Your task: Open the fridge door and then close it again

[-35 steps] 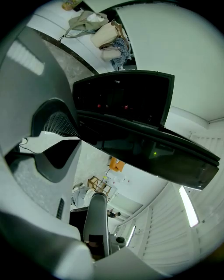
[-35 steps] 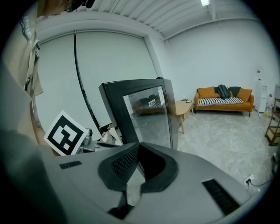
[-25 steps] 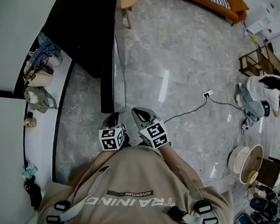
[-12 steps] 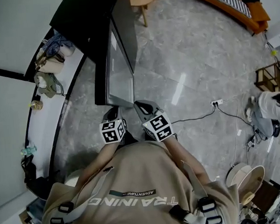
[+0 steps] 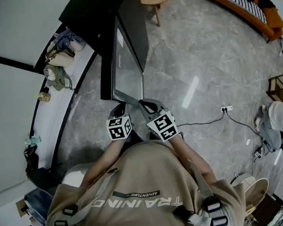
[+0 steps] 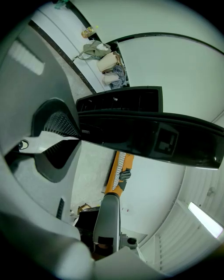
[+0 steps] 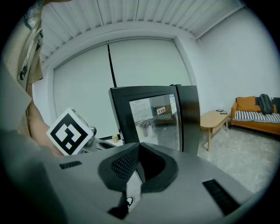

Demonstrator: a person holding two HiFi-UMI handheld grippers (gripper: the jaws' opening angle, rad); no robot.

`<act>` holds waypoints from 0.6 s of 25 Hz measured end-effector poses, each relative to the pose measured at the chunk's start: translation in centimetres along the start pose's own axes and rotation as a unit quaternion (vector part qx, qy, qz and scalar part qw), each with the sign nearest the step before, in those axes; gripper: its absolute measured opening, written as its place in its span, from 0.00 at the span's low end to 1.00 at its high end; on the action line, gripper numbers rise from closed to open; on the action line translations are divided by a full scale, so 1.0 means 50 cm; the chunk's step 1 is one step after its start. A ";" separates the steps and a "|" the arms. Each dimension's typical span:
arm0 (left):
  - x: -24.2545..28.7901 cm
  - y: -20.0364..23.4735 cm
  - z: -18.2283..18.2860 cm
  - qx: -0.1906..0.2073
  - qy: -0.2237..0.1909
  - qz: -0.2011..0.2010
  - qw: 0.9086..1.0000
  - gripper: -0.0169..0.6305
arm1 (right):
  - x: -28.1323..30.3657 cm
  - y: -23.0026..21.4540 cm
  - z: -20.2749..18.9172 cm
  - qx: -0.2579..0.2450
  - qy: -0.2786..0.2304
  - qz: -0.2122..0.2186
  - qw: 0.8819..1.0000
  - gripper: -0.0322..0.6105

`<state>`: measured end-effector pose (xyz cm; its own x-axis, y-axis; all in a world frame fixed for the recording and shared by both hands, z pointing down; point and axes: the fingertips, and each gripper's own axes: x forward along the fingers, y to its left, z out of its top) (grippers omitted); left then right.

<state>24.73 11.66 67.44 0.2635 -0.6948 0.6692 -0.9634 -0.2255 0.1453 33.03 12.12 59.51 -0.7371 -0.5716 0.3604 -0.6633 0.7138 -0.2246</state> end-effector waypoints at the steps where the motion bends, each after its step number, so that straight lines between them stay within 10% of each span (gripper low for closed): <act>1: 0.000 -0.002 -0.002 0.000 0.002 -0.001 1.000 0.05 | 0.001 0.000 -0.001 0.001 0.000 0.002 1.000 0.04; 15: -0.055 0.021 0.005 -0.002 -0.020 -0.030 0.999 0.03 | 0.045 0.016 0.024 0.000 -0.013 0.006 1.000 0.04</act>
<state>23.01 13.19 65.58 0.3216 -0.7074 0.6294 -0.9463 -0.2636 0.1872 30.71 10.91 59.05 -0.7476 -0.5737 0.3346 -0.6549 0.7206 -0.2277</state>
